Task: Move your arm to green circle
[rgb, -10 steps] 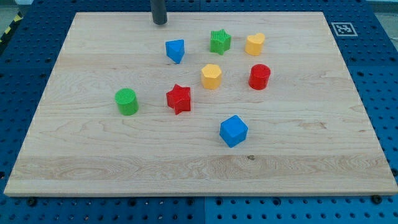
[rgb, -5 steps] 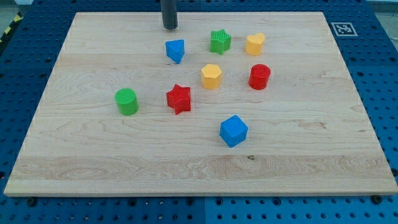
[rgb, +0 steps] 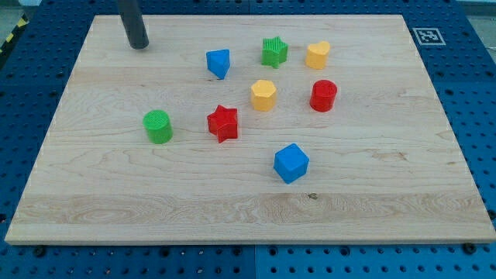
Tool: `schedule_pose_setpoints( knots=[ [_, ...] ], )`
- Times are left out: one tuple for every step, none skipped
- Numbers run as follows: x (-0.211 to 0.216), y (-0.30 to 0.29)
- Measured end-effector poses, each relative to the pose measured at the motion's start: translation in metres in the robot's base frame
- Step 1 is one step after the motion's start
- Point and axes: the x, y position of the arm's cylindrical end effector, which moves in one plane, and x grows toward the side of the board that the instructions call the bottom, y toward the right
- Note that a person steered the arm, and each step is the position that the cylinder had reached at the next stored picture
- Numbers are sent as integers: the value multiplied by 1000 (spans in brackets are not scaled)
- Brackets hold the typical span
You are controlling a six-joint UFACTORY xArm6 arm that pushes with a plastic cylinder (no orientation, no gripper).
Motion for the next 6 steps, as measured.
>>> schedule_pose_setpoints(
  knots=[
    [5,0],
    [13,7],
    [65,46],
    [122,85],
    [147,95],
    [147,95]
  ],
)
